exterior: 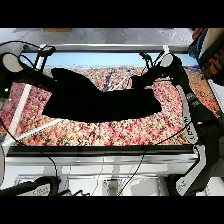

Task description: Fold the clothes and pants, and hang the long-sleeved shirts on hangers.

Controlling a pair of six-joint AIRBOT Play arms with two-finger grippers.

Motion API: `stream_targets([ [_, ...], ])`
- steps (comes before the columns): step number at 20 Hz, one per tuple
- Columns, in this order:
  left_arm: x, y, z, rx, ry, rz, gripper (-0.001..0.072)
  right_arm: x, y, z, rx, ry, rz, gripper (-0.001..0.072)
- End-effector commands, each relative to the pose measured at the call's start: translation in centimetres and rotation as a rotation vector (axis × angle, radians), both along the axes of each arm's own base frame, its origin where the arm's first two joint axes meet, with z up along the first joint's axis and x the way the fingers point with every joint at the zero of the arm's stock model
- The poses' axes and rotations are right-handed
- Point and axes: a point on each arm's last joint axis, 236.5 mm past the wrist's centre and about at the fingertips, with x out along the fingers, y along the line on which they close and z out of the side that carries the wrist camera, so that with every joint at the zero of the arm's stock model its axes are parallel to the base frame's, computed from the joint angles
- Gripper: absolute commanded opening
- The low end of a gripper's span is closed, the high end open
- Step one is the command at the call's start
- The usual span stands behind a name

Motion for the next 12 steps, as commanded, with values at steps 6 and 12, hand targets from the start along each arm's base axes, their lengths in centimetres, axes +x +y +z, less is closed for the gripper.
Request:
stream_targets([
  [6,-1.9,0.6,1.1,0.040,0.019,0.011,0.0006,-1.2,12.6,0.1,0.032,-0.175,0.126,0.0018],
  [12,-1.2,0.6,0.8,0.041,0.010,0.018,0.0007,-6.2,23.4,-7.9,0.071,-0.074,0.079,0.0018],
])
